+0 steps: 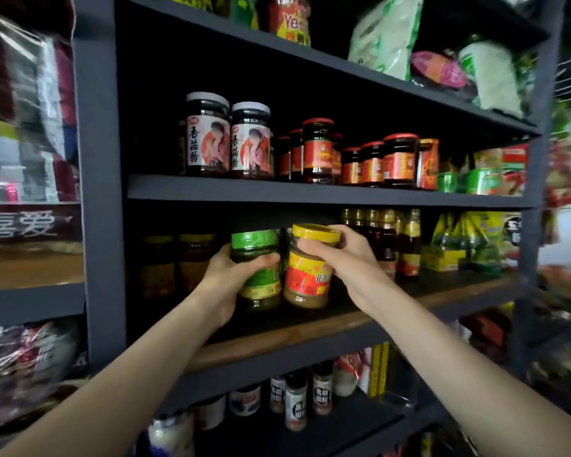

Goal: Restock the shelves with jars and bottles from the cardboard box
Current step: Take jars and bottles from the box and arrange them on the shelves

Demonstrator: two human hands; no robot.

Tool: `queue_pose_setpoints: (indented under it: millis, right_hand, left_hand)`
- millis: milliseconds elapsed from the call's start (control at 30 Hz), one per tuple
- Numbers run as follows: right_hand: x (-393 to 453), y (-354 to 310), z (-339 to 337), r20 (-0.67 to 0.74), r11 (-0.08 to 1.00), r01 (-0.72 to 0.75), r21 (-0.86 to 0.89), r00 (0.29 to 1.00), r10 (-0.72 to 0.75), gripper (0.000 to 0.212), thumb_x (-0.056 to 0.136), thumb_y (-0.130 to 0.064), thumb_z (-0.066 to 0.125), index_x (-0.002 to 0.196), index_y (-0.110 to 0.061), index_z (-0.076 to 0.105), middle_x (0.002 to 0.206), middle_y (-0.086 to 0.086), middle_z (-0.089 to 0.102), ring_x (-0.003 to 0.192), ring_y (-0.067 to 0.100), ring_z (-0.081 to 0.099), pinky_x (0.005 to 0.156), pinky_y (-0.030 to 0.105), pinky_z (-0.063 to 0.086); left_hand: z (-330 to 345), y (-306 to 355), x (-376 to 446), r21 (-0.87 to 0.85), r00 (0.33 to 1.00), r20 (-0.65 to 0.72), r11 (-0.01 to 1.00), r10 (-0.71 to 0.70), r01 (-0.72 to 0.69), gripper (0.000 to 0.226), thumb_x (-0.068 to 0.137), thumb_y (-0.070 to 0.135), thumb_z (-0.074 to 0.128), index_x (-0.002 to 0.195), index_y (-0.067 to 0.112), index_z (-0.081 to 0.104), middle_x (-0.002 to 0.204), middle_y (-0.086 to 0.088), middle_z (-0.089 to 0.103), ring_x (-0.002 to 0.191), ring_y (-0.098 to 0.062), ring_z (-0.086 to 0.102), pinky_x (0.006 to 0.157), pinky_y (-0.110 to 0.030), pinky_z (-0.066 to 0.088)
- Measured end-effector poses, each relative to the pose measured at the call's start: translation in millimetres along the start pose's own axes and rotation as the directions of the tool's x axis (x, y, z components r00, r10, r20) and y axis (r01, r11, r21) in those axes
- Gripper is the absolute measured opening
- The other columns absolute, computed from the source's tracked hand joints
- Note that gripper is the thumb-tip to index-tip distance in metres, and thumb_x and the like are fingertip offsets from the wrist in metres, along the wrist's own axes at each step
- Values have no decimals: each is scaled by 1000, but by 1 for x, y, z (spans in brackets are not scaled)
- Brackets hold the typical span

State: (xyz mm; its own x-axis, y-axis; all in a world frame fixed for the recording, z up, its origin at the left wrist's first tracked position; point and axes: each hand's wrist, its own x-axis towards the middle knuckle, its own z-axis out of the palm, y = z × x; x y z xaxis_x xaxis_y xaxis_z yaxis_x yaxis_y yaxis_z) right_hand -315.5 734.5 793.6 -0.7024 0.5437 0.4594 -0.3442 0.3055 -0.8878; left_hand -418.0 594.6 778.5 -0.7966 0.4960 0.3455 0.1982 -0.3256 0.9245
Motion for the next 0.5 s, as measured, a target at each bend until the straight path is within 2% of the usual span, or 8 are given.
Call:
queue_pose_setpoints:
  millis: [167, 233, 333, 433, 500]
  right_hand:
    - [37, 19, -12, 121, 1000, 13, -16, 993, -11, 42, 67, -26, 82, 102, -21, 60, 105, 0, 65, 98, 14, 62, 81, 31, 52]
    - [48, 28, -16, 168, 999, 11, -51, 986, -3, 39, 66, -26, 83, 98, -24, 59, 102, -3, 65, 94, 11, 61, 72, 26, 50]
    - [62, 41, -22, 215, 998, -16, -60, 976, 29, 41, 67, -25, 83, 99, -22, 59, 100, -2, 65, 92, 12, 62, 67, 23, 47]
    - [73, 54, -24, 249, 997, -74, -23, 965, 78, 41, 68, -23, 82, 101, -19, 57, 97, -2, 64, 88, 11, 61, 63, 21, 45]
    - [80, 62, -22, 256, 996, -69, -50, 963, 80, 42, 67, -24, 83, 101, -19, 57, 101, 1, 64, 89, 13, 61, 65, 23, 46]
  left_hand:
    - [7, -2, 16, 189, 995, -89, 981, 49, -31, 50, 71, 5, 75, 117, 7, 57, 110, -11, 66, 101, -23, 63, 87, -36, 50]
    - [5, -5, 20, 248, 984, -169, 969, 63, -19, 43, 70, 4, 76, 111, 6, 61, 109, -12, 67, 99, -24, 64, 89, -37, 50]
    - [-4, -7, 19, 297, 959, -276, 955, 62, 24, 29, 71, 4, 76, 96, 10, 63, 102, -12, 67, 95, -25, 63, 87, -36, 49]
    - [-13, -10, 16, 355, 944, -329, 931, 35, 90, 36, 70, 7, 77, 103, 7, 63, 102, -12, 68, 96, -25, 64, 87, -36, 49]
    - [-15, -12, 19, 399, 937, -347, 910, 40, 109, 36, 68, 8, 79, 101, 9, 63, 100, -11, 69, 94, -24, 65, 85, -35, 51]
